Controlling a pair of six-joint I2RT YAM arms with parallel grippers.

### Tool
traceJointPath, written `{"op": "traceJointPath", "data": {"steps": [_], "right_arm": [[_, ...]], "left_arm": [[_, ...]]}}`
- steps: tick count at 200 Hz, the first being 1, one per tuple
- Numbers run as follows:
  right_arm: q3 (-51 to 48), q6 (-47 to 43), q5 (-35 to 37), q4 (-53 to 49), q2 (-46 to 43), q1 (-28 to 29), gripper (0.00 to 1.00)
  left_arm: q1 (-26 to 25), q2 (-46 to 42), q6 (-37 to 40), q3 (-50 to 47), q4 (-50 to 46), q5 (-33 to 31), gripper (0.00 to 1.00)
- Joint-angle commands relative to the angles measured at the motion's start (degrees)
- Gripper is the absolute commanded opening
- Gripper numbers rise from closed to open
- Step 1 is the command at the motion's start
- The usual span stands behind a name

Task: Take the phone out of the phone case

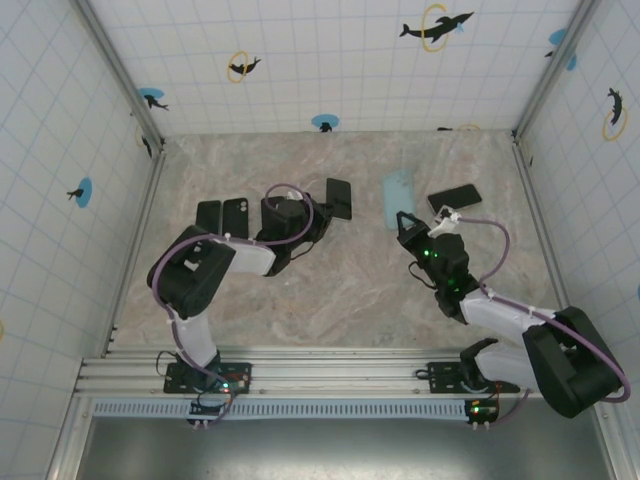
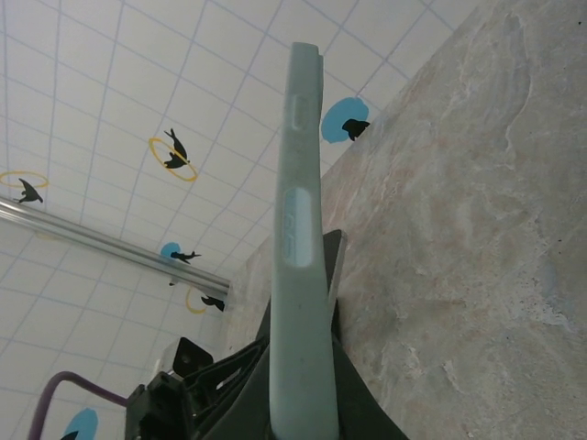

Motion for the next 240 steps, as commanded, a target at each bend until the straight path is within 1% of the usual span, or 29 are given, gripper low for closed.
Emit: {"op": "traceJointPath", "data": {"steps": [1, 28, 65, 112, 157, 160, 170, 193, 217, 240], "right_arm": [[-1.1, 0.08, -0.22, 1.52, -0.61, -0.27, 0.04], [-1.28, 0.09, -0.22, 1.43, -0.25, -0.25, 0.04], [-1.48, 0.17, -0.35, 1.16, -0.14, -0.27, 0.04], [-1.79, 1.01, -0.57, 1.78, 0.72, -0.31, 0.04], [-1.94, 1.93, -1.16, 2.57, 1.68, -0.54, 0.04], [-1.96, 1.93, -1.19, 2.57, 1.7, -0.55, 0.04], [-1.96, 1.92, -1.33, 2.57, 1.64, -0.71, 0.04], [-2.22, 2.11, -1.42, 2.48, 1.56, -0.97, 0.04], [-2.14, 1.9, -1.56, 1.75, 1.43, -1.13, 0.04], [-1.79, 1.92, -1.62, 0.56, 1.67, -1.28, 0.04]], "left_arm": [[0.39, 2.61, -0.14, 1.08, 7.75, 1.59, 0.0], [0.42, 6.25, -2.82, 0.92, 11.55, 1.69, 0.0], [0.53, 10.36, -4.61, 4.17, 12.49, 1.82, 0.0], [0.92, 14.2, -7.78, 5.97, 13.97, 1.89, 0.0], [0.86, 14.54, -9.24, 7.37, 10.31, 1.85, 0.0], [0.85, 14.45, -9.26, 7.4, 9.99, 1.92, 0.01], [1.0, 14.28, -9.64, 7.38, 8.47, 1.96, 0.09], [0.96, 13.86, -11.17, 6.99, 6.7, 2.41, 0.12], [0.99, 12.33, -10.93, 6.79, 2.88, 2.56, 0.26], [1.02, 10.31, -9.72, 6.81, -2.37, 2.96, 0.33]]}}
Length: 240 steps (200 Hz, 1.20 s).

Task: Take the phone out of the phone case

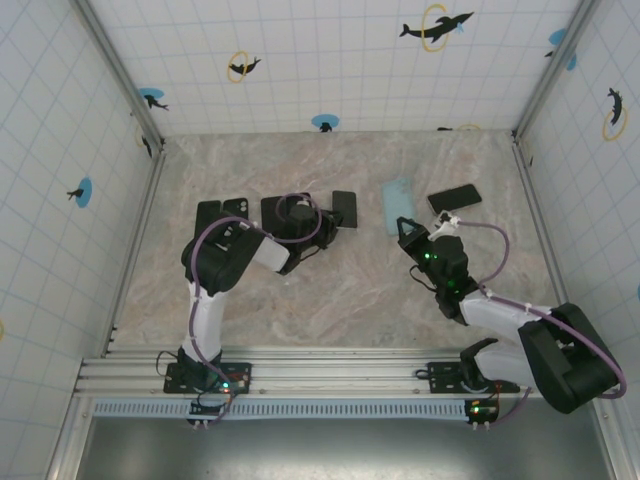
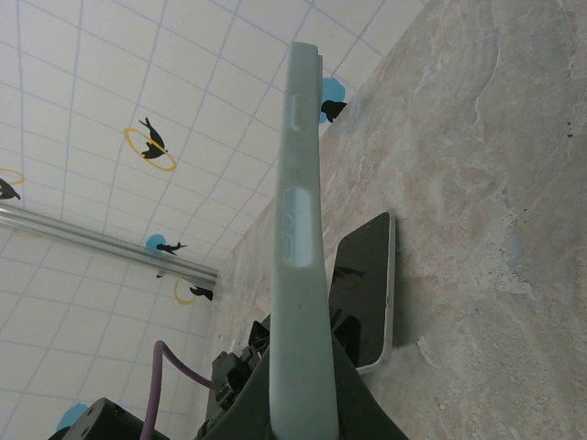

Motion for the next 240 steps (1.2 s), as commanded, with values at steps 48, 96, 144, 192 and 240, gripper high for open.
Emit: {"op": "traceJointPath", "data": {"steps": [48, 96, 144, 192, 240], "right_arm": [[0.37, 0.18, -0.6, -1.39, 0.96, -0.27, 0.04], [0.88, 0.16, 0.5, -3.51, 0.34, -0.06, 0.05], [1.65, -0.12, 0.51, -5.37, 0.43, -0.08, 0.05], [2.6, -0.83, 0.72, -4.79, 2.81, -0.26, 0.05], [4.23, -1.22, 0.71, -1.66, 7.77, -0.48, 0.05]], "left_arm": [[0.52, -7.27, 1.13, -0.16, -13.89, 0.64, 0.48], [0.46, -8.78, 1.16, 0.84, -19.84, 0.64, 0.57], [0.48, -10.19, 0.18, 0.16, -23.51, 1.19, 0.6], [0.51, -11.11, -0.92, -0.13, -24.05, 1.83, 0.63], [0.69, -11.4, -0.44, 0.46, -25.77, 1.57, 0.65]]}}
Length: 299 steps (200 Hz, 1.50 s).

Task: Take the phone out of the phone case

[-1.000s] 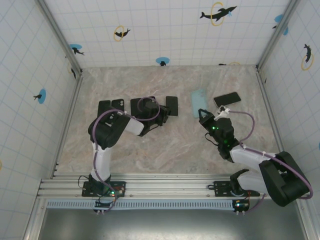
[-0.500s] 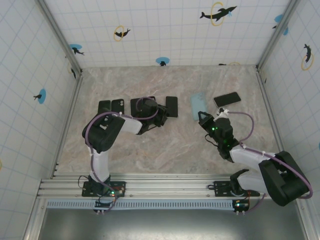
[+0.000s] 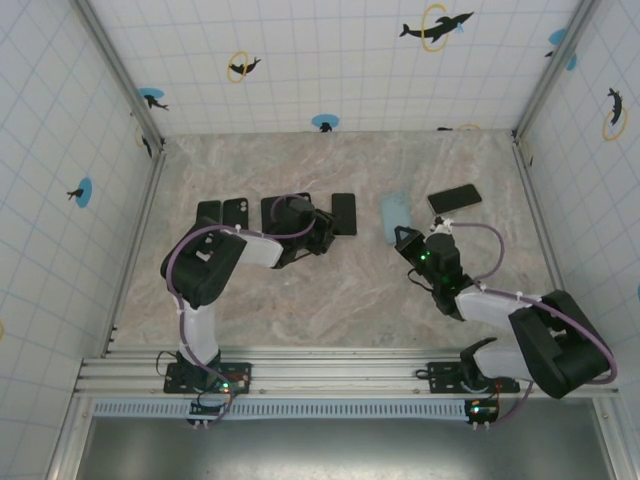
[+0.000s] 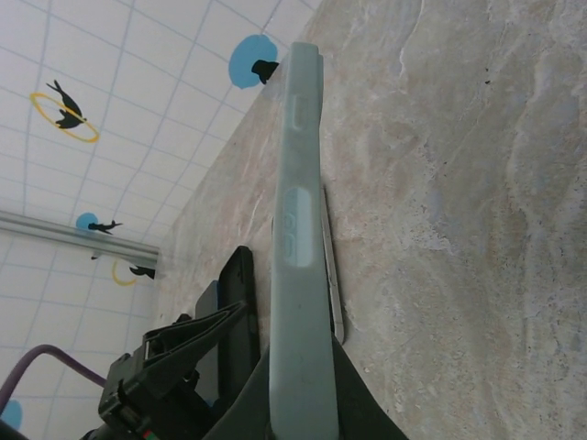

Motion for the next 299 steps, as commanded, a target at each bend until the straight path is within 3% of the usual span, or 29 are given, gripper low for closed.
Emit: {"op": "traceJointPath", "data": {"steps": [1, 70, 103, 161, 272, 299], "right_arm": [[2.76, -0.79, 1.13, 3.46, 2.57, -0.48, 0.05], [8.62, -2.26, 1.36, 10.21, 16.24, 0.11, 0.07], [12.52, -2.37, 1.19, 12.99, 23.31, 0.47, 0.07], [18.95, -1.27, 1.03, 13.06, 31.89, 1.5, 0.08], [21.21, -0.61, 3.24, 8.47, 34.81, 2.66, 0.15], [21.62, -1.09, 1.94, 8.04, 35.19, 2.66, 0.22]], "left_arm": [[0.74, -2.26, -0.26, 0.47, -4.56, -0.05, 0.65], [0.95, -5.19, 1.65, 0.69, -7.68, -0.01, 0.68], [0.79, -8.74, 8.68, 5.64, -14.84, 0.32, 0.7], [1.01, -16.53, 16.52, 5.98, -21.57, 0.31, 0.79], [2.47, -20.48, 18.08, 1.72, -21.59, 2.79, 0.85], [2.7, -20.37, 18.11, 1.7, -21.14, 3.22, 0.85]]}}
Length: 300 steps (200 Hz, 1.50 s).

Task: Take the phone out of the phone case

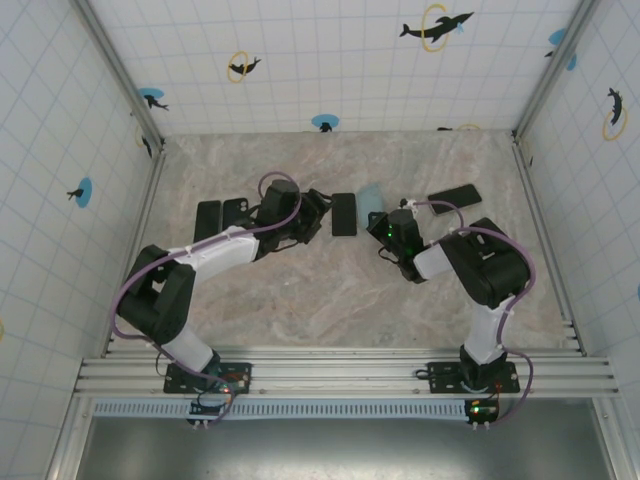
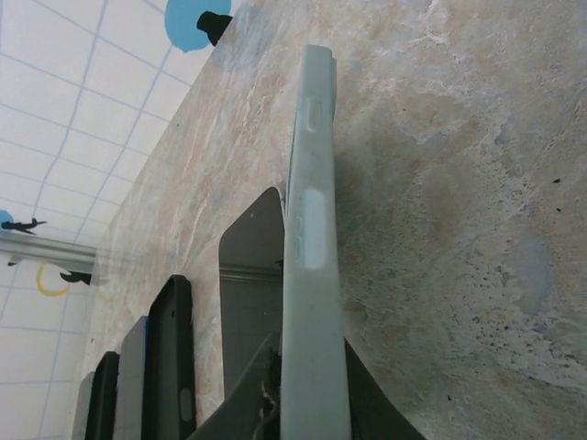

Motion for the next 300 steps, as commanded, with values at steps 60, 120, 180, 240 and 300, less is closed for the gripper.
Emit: {"op": "traceJointPath", "data": {"steps": [60, 120, 180, 240, 300], "right_arm": [[0.74, -5.5, -0.25, -4.39, -1.73, 0.06, 0.43], [2.33, -16.71, 1.52, -16.11, -5.69, 0.4, 0.58], [5.85, -26.45, 1.54, -24.26, -8.01, -0.53, 0.7], [15.19, -41.23, -3.31, -45.28, -14.72, -7.83, 0.9], [23.22, -41.67, -6.82, -60.71, -15.47, -21.16, 0.99]], "left_arm": [[1.28, -0.75, 1.74, -0.34, -0.15, 2.29, 0.86], [1.43, -0.07, 1.95, -0.18, 0.6, 3.24, 0.87], [1.56, -0.09, 4.81, 0.74, -1.12, 3.53, 0.88], [1.97, -2.52, 14.83, 5.27, -8.15, 1.23, 0.95], [2.31, -3.91, 23.32, 6.46, -13.2, 0.63, 0.98]]}}
